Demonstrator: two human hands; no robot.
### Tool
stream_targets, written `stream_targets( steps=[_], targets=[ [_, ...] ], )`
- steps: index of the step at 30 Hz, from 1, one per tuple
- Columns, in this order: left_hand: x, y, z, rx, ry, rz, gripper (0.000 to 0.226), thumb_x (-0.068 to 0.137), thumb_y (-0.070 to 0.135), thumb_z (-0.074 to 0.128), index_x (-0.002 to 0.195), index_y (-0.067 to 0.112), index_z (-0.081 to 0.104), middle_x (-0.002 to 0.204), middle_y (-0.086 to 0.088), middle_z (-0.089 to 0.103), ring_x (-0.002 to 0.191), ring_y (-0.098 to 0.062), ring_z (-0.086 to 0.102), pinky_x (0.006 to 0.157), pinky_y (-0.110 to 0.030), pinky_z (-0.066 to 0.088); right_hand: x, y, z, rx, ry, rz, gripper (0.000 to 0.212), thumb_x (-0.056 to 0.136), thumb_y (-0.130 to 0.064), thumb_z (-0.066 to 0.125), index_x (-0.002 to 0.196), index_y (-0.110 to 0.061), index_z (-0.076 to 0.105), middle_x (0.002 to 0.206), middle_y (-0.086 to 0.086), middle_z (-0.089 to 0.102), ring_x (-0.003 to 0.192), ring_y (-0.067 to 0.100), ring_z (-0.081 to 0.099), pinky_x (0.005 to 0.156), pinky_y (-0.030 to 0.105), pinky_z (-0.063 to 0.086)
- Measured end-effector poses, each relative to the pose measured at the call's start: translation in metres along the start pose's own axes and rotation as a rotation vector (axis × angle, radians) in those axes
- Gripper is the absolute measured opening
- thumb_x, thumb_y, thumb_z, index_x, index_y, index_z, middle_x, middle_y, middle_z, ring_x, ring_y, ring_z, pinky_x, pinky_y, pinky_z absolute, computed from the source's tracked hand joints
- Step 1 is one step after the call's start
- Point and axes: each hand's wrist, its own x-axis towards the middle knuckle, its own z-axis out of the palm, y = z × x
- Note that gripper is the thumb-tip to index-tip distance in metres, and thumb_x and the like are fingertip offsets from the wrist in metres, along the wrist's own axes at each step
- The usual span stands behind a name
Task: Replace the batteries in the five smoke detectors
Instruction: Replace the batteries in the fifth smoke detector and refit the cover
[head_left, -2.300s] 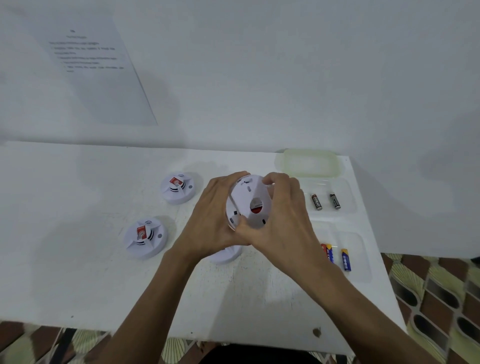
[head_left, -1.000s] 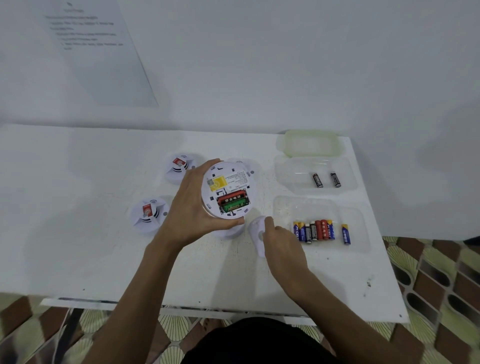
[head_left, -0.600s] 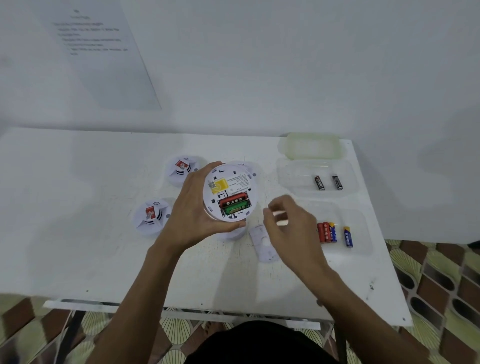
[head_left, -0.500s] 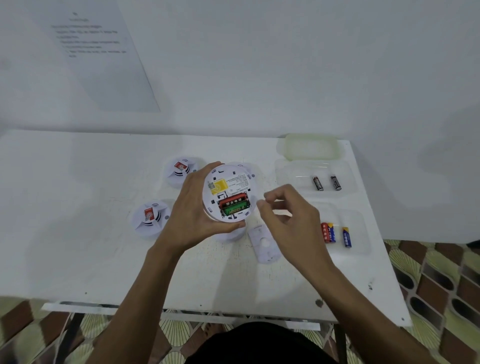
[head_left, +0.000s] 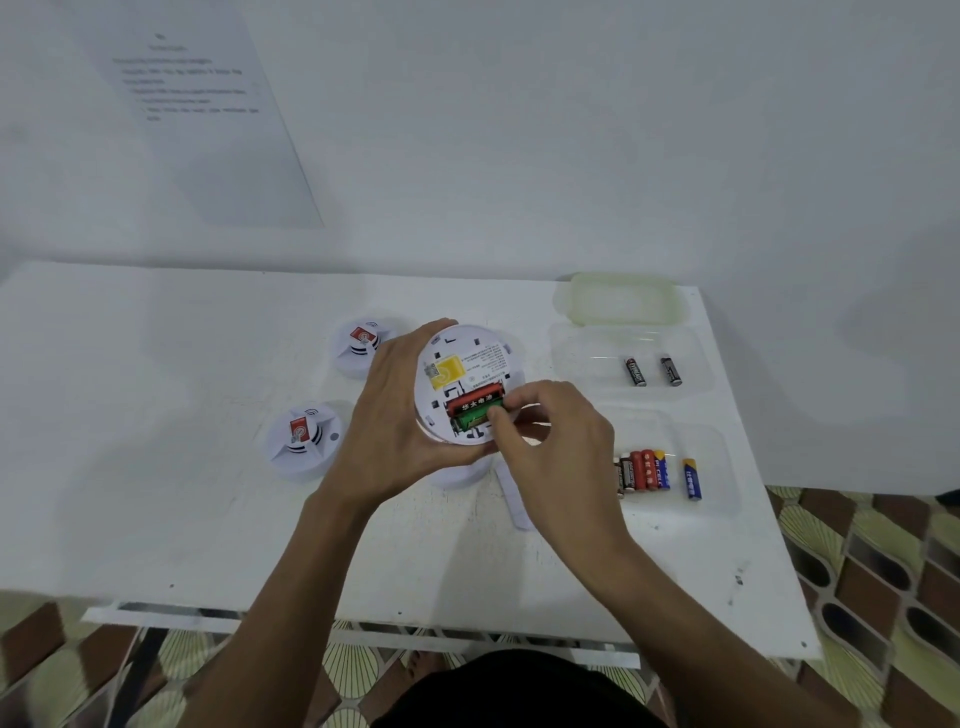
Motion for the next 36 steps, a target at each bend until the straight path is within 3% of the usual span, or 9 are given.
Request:
stream_targets(
  steps=[3, 8, 11, 17, 20, 23, 30, 33, 36],
  targets=[
    [0.002, 0.001, 0.000, 0.061, 0.031, 0.025, 0.089, 0.066, 0.062, 0.070, 0.136, 0.018, 0.036, 0.131, 0.011, 0.042, 0.124, 0.006, 0.034, 0.108, -0.028, 0.030, 0.001, -0.005, 0.001, 0.037, 0.010, 0.072, 0.007, 0.085, -0.012, 0.071, 0.087, -0.015, 0.065, 0.093, -0.001, 0.064, 0.081, 0.008, 0.065, 0.072, 0.021, 0.054],
    [0.006, 0.002, 0.000, 0.101, 0.042, 0.062, 0.090, 0.070, 0.070, 0.061, 0.135, 0.012, 0.037, 0.130, 0.006, 0.042, 0.125, 0.014, 0.027, 0.109, -0.014, 0.020, 0.007, -0.009, 0.001, 0.154, -0.044, 0.271, 0.011, 0.085, -0.018, 0.071, 0.087, -0.022, 0.061, 0.102, -0.001, 0.063, 0.084, 0.005, 0.066, 0.072, 0.015, 0.054],
    [0.005, -0.002, 0.000, 0.074, 0.043, 0.062, 0.090, 0.071, 0.070, 0.060, 0.135, 0.010, 0.038, 0.131, 0.005, 0.042, 0.126, 0.013, 0.027, 0.110, -0.016, 0.021, 0.006, -0.012, 0.004, 0.158, -0.066, 0.281, 0.016, 0.085, -0.020, 0.071, 0.085, -0.027, 0.056, 0.103, 0.000, 0.062, 0.089, 0.006, 0.065, 0.076, 0.020, 0.054],
    [0.006, -0.006, 0.002, 0.077, 0.050, 0.052, 0.088, 0.073, 0.072, 0.056, 0.134, 0.012, 0.039, 0.134, 0.008, 0.040, 0.128, 0.010, 0.027, 0.111, -0.017, 0.018, 0.001, -0.014, 0.004, 0.101, -0.002, 0.165, 0.020, 0.087, -0.021, 0.070, 0.086, -0.028, 0.051, 0.101, -0.006, 0.050, 0.091, 0.005, 0.054, 0.076, 0.006, 0.040],
    [0.006, -0.008, 0.006, 0.062, 0.011, 0.015, 0.088, 0.070, 0.071, 0.061, 0.134, 0.015, 0.039, 0.136, 0.005, 0.043, 0.127, -0.005, 0.037, 0.112, -0.029, 0.025, 0.000, -0.012, 0.003, 0.100, 0.049, 0.077, 0.019, 0.087, -0.020, 0.070, 0.085, -0.025, 0.051, 0.089, -0.009, 0.055, 0.085, 0.008, 0.052, 0.075, 0.015, 0.042],
    [0.007, -0.002, 0.009, 0.010, 0.019, -0.005, 0.086, 0.070, 0.074, 0.059, 0.138, 0.030, 0.030, 0.135, 0.013, 0.039, 0.128, -0.002, 0.036, 0.110, -0.028, 0.027, 0.002, -0.009, 0.002, 0.180, 0.071, 0.053, 0.016, 0.086, -0.014, 0.071, 0.084, -0.019, 0.055, 0.081, -0.011, 0.060, 0.078, 0.007, 0.057, 0.070, 0.018, 0.047],
    [0.011, -0.005, 0.013, 0.010, 0.028, -0.045, 0.098, 0.057, 0.056, 0.080, 0.136, 0.020, 0.035, 0.134, 0.010, 0.043, 0.125, -0.015, 0.042, 0.102, -0.047, 0.040, 0.019, 0.016, -0.042, 0.321, 0.062, 0.134, 0.016, 0.086, -0.005, 0.069, 0.083, -0.016, 0.058, 0.081, -0.007, 0.067, 0.076, 0.008, 0.068, 0.068, 0.019, 0.053],
    [0.012, -0.001, 0.020, 0.020, 0.028, -0.068, 0.101, 0.054, 0.057, 0.080, 0.138, 0.026, 0.033, 0.132, 0.029, 0.036, 0.125, -0.005, 0.040, 0.103, -0.039, 0.040, 0.032, 0.053, -0.072, 0.179, -0.048, 0.213, 0.013, 0.085, -0.007, 0.070, 0.082, -0.015, 0.059, 0.084, -0.002, 0.068, 0.078, 0.018, 0.069, 0.071, 0.032, 0.057],
    [0.013, 0.006, 0.029, 0.033, 0.024, -0.066, 0.096, 0.054, 0.057, 0.078, 0.135, 0.032, 0.033, 0.129, 0.036, 0.035, 0.121, 0.009, 0.034, 0.102, -0.031, 0.037, 0.039, 0.094, -0.092, -0.020, -0.176, 0.298, 0.013, 0.085, -0.010, 0.070, 0.080, -0.017, 0.060, 0.082, 0.000, 0.069, 0.074, 0.019, 0.069, 0.068, 0.032, 0.056]
  ],
)
